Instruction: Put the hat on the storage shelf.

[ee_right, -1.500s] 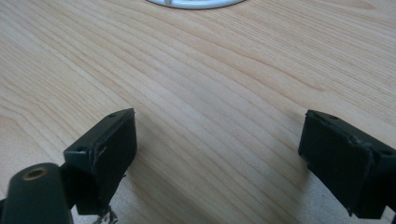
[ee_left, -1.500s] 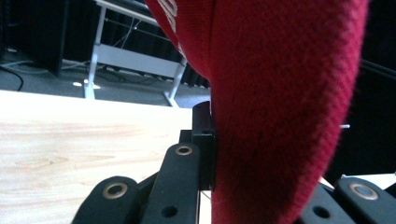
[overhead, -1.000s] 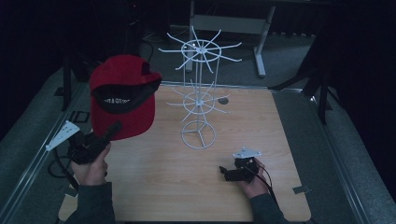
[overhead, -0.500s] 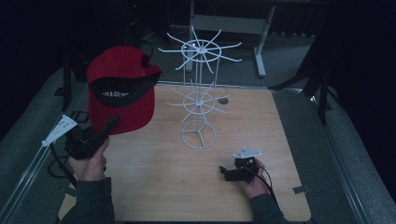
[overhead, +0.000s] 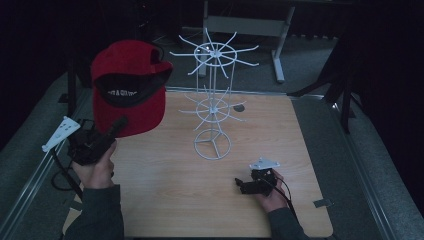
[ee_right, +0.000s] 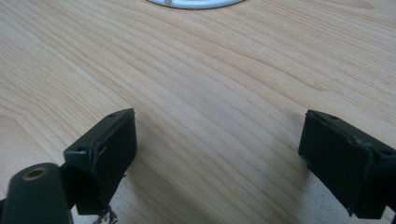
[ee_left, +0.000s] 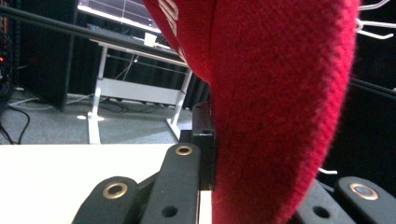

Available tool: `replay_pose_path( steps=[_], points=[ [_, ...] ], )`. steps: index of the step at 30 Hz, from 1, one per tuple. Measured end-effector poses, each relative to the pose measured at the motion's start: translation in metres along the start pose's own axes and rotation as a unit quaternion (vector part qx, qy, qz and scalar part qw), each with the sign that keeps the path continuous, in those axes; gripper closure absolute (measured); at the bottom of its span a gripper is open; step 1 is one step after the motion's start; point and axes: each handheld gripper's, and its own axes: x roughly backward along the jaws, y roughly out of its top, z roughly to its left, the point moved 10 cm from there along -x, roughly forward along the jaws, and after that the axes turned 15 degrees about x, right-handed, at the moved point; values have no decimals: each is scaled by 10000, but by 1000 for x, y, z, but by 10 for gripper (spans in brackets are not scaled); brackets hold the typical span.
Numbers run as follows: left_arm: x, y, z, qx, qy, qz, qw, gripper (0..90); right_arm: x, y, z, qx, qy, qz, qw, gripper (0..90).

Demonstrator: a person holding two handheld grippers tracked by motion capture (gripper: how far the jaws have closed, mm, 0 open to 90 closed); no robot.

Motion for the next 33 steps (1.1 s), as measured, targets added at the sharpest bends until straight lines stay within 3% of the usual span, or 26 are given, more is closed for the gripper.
replay_pose_path(
  steps=[23, 33],
  points=[
    [0, 12, -19, -190, -183, -260, 9993, 853, 0, 0, 0, -2, 8, 9, 10000, 113],
    [2, 18, -23, -182, -239, -396, 9988, 853, 0, 0, 0, 2, 6, 8, 10000, 112]
  ],
)
